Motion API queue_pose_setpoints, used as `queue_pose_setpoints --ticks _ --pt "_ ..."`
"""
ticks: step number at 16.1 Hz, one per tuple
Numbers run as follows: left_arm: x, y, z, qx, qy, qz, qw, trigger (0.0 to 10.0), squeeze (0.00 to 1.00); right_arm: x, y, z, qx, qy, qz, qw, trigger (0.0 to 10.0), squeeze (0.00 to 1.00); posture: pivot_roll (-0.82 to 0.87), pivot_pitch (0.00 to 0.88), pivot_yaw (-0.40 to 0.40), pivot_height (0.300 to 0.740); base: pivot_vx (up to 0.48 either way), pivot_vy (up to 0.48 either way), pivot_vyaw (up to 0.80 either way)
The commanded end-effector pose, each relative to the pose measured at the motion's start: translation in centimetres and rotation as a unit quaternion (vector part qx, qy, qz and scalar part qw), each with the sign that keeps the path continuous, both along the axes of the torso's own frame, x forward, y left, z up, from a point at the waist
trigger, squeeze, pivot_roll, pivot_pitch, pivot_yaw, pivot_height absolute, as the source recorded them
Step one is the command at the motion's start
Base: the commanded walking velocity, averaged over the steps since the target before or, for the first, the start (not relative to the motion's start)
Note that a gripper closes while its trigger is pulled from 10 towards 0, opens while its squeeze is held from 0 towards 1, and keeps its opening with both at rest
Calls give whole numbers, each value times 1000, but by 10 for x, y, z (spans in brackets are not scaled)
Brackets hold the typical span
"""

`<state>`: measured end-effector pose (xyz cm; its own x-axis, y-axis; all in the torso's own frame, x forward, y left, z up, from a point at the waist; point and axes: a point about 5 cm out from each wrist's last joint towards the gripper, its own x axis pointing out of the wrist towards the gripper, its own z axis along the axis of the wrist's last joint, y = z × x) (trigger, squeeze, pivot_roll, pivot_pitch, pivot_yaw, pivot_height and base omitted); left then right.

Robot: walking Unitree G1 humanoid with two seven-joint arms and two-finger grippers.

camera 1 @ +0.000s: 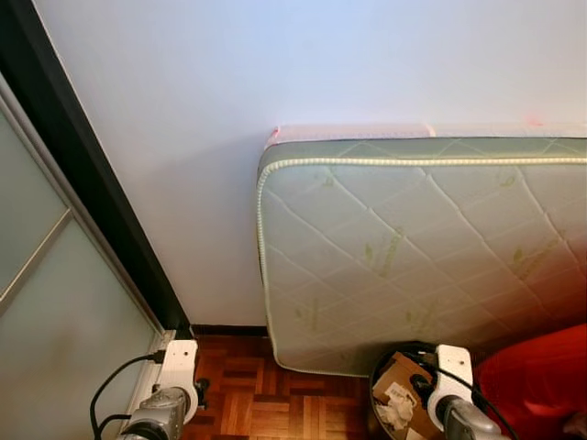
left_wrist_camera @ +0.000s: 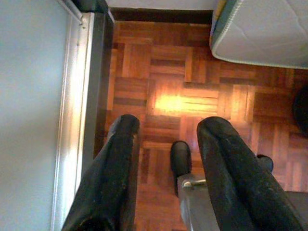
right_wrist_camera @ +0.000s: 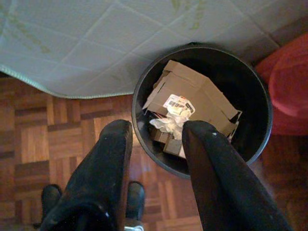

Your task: Clean up the room

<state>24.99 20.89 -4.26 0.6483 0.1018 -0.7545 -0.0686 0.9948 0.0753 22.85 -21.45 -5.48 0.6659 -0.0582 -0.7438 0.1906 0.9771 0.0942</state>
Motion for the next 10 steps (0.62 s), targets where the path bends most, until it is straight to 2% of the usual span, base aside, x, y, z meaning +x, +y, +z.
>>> queue_pose_setpoints --ticks 1,10 --pt "-5 3 -3 5 8 5 1000 10000 0 0 1 0 6 -6 -7 1000 10000 0 40 0 -11 740 0 0 0" --pt "-4 3 -2 5 8 5 1000 10000 0 1 0 1 6 -8 -11 1000 10000 0 40 0 -13 740 0 0 0"
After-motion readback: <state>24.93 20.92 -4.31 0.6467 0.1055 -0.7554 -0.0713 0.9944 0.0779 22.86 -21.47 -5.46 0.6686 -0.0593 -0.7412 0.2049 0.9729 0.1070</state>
